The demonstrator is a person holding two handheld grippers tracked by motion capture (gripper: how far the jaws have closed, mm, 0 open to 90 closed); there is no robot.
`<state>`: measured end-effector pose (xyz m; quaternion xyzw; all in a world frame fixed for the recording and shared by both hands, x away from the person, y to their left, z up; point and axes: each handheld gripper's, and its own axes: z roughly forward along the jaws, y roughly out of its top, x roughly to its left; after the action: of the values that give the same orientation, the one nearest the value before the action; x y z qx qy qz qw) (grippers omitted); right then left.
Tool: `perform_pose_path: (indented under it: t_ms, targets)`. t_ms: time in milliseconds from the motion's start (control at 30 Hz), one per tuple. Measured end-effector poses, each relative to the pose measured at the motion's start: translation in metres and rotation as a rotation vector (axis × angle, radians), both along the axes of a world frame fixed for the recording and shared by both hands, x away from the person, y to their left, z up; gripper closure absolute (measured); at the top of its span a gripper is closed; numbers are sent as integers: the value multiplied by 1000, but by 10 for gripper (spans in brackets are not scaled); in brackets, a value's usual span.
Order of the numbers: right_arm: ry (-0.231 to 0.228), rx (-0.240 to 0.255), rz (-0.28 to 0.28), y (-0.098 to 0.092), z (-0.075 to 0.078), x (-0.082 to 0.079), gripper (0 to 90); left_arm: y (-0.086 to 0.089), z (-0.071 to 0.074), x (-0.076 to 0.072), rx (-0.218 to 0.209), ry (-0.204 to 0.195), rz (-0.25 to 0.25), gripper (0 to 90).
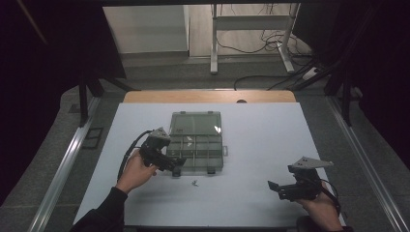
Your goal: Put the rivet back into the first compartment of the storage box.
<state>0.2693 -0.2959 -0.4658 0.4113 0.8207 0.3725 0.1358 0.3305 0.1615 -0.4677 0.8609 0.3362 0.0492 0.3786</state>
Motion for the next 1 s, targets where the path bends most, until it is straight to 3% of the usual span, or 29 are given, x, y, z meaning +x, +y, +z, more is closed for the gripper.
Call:
perform_pose_path:
  t_ms: [167, 267, 433, 700, 833, 1000]
  targets:
    - [-2, -2, 1, 0, 0, 0, 19, -5, 0, -11, -7, -23, -44, 0]
    - [-2, -2, 2, 0, 0, 0, 19, -5, 1, -15, -24, 3, -44, 0]
    - [-4, -4, 4, 0, 0, 0, 20, -9, 2, -23, -9, 8, -54, 5]
    - [-6, -5, 6, 0, 0, 0, 20, -17, -7, -35, 50, 62, -71, 15]
    - [-8, -6, 7, 1, 0, -1, 20, -20, -12, -39, 37, 87, -80, 23]
    - [-7, -13, 13, 1, 0, -1, 20, -27, -19, -46, 106, 81, -107, 74]
